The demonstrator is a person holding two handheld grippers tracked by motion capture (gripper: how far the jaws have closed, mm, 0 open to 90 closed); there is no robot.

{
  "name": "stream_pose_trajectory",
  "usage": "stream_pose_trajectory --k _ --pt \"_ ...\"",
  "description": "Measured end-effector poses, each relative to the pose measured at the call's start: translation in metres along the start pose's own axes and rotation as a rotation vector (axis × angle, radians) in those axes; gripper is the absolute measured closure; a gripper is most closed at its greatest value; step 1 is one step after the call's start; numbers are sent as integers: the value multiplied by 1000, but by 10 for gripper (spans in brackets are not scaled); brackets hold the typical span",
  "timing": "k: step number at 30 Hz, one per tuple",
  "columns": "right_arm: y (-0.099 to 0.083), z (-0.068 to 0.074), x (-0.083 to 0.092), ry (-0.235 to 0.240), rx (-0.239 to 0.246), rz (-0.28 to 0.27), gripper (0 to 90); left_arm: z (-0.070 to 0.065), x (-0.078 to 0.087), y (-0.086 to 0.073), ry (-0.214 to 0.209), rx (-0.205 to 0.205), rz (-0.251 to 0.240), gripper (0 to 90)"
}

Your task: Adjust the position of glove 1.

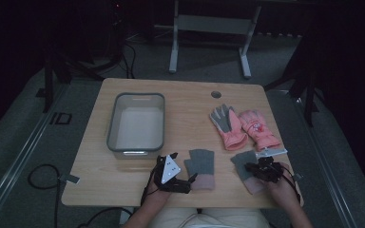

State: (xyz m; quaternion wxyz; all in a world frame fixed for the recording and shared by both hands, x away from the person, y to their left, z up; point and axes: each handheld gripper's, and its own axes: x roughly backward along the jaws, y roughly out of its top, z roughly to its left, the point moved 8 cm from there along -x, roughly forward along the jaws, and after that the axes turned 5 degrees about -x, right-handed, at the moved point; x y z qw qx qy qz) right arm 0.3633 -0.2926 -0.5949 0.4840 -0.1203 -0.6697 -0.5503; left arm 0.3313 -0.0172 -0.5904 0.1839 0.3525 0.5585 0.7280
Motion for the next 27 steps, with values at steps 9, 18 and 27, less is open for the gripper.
stream_pose_trajectory --k 9,18,27 --pt "29 44 33 56 -31 -106 844 -2 0 0 -5 -9 -1 1" --pt "42 52 45 -14 -197 -194 843 -1 0 0 -7 -8 -3 1" --pt "17 45 11 -106 -275 -133 840 -2 0 0 -7 -9 -2 1"
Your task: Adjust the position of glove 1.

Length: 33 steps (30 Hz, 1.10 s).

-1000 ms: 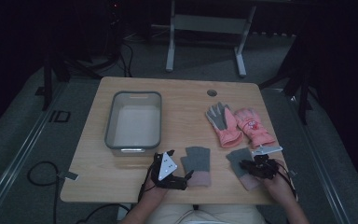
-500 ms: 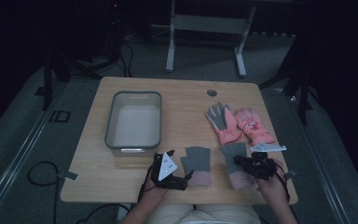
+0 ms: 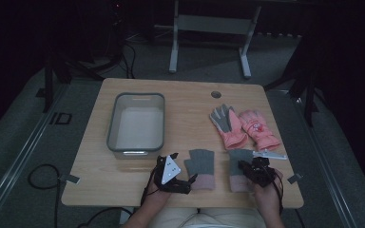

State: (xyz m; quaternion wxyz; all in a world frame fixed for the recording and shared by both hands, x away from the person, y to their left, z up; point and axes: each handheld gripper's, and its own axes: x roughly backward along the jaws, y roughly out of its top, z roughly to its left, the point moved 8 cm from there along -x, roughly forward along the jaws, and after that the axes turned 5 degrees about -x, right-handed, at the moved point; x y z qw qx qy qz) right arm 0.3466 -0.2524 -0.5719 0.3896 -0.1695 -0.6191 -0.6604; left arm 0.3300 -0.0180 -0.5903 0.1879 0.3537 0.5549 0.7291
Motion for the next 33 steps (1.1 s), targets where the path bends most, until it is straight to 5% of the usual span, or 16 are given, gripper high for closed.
stream_pose_trajectory --k 11,23,28,33 --pt "-14 -12 -28 -44 -8 56 775 0 0 0 -3 1 1 1" --pt "-6 -14 -18 -23 12 41 695 0 0 0 -4 0 3 2" --pt "3 -22 -9 -40 110 27 674 0 0 0 -1 1 2 1" --pt "11 -27 -2 4 204 37 645 0 0 0 -2 1 2 1"
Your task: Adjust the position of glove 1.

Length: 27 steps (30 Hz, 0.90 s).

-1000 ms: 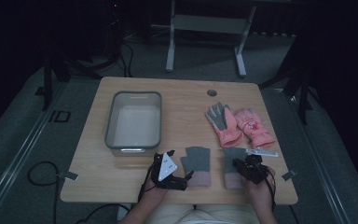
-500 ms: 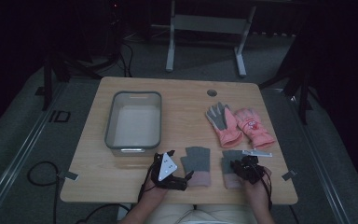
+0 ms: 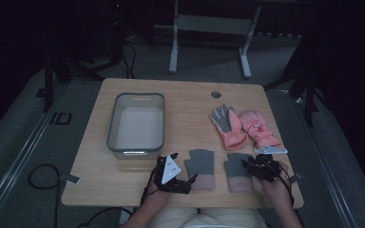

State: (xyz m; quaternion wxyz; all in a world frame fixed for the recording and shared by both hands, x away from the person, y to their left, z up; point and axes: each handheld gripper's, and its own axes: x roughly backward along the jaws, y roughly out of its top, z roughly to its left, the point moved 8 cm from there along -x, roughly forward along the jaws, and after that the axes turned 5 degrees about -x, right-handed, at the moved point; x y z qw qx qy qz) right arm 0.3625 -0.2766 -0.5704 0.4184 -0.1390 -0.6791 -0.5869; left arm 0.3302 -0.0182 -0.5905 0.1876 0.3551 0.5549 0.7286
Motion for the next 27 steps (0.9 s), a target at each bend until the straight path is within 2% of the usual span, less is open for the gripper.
stream_pose_trajectory --k 3,6,8,14,18,19,21,23,24,26,27 --pt "2 -1 3 46 69 18 635 0 0 0 -1 1 0 1" --pt "2 -3 4 80 97 45 619 0 0 0 1 -2 0 1" --pt "0 -2 3 82 105 55 614 0 0 0 1 -1 0 1" --pt "-14 1 -9 78 195 111 574 0 0 0 3 -1 0 1" --pt "-25 1 -19 91 196 153 559 0 0 0 3 1 -1 1" --pt "-25 2 -20 83 203 146 568 0 0 0 3 1 -1 1" --pt "-26 2 -20 81 187 152 589 0 0 0 3 0 -1 1" --pt "-26 2 -21 75 181 148 650 0 0 0 5 2 -2 1" --pt "-26 5 -20 62 175 144 737 1 0 0 6 3 -1 1" --pt "-26 5 -20 62 175 144 737 1 0 0 4 7 2 1" --pt "-27 6 -20 55 174 144 767 1 0 0 3 14 -1 1"
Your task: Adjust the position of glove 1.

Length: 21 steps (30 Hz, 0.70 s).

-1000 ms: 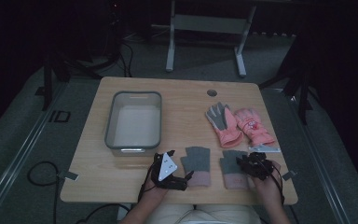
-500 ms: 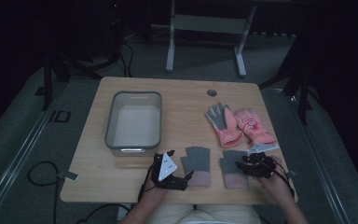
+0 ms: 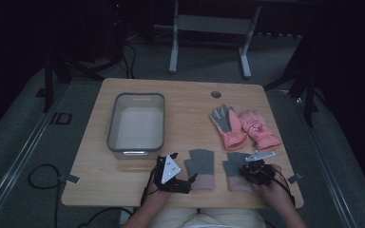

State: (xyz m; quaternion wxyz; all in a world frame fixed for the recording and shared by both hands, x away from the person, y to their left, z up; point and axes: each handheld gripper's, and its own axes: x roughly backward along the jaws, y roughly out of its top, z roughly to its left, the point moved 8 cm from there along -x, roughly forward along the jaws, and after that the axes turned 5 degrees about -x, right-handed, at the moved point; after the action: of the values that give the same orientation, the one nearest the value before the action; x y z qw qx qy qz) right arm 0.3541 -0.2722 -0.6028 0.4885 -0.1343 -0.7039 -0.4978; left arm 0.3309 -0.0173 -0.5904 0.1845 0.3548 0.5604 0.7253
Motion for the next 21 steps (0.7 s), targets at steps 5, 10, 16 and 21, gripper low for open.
stream_pose_trajectory --k 5,10,16,21 --pt "4 3 7 0 -89 -11 846 0 1 0 -4 0 -8 1" --pt "22 13 25 36 -89 -64 848 0 0 0 -9 1 -2 1" --pt "71 33 48 135 -58 -168 847 -1 1 0 -23 0 -10 0" --pt "88 58 35 187 -15 -174 847 -5 1 1 -69 13 -10 0"
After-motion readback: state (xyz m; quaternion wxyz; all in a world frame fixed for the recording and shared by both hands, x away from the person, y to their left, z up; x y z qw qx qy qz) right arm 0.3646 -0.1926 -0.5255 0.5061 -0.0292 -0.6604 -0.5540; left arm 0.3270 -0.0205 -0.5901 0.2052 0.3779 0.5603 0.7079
